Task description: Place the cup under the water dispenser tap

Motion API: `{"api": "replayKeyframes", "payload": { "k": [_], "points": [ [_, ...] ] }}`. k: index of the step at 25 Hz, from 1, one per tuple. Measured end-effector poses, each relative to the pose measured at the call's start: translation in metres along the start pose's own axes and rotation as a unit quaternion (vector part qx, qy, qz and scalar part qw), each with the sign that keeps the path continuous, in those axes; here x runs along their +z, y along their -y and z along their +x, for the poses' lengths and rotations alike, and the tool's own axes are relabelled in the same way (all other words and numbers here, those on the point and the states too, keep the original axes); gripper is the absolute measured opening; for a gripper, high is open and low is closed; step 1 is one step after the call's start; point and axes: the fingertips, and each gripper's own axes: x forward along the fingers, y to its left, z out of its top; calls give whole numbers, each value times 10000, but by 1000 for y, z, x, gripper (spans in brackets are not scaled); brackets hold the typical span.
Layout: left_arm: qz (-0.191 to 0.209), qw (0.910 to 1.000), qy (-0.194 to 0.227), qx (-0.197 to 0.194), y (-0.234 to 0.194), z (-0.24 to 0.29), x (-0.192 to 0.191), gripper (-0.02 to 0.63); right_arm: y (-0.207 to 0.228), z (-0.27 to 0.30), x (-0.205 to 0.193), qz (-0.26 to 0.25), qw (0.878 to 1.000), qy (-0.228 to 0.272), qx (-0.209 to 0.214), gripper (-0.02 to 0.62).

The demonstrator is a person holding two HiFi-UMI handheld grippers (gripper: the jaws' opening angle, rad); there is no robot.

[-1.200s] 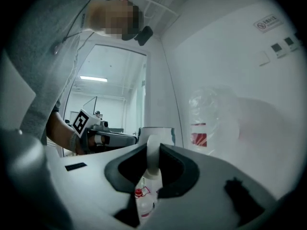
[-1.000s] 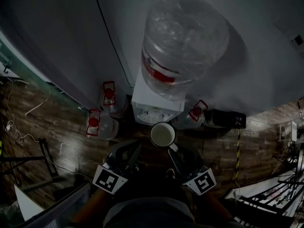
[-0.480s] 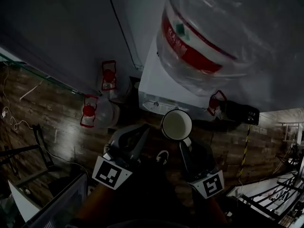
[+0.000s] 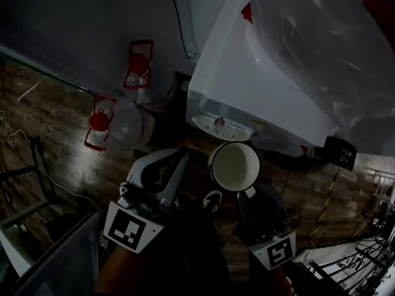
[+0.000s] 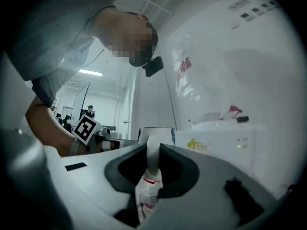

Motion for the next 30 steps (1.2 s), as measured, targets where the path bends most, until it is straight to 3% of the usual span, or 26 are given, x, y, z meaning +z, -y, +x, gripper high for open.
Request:
{"api": "replayKeyframes", "payload": {
  "k": [11,19,30],
  "points": [
    [449,9985,-193,-245,-11,16,-105,8,-8,3,-123,203,9997,-91,-56,60],
    [218,9994,-269,3,-39,22,-164,6,0,3,-201,315,9988,-361,-75,60],
    [198,9993,-318,-79,-45,56,-218,6,34,21,-270,138,9982,-316,-494,61]
  ]
}}
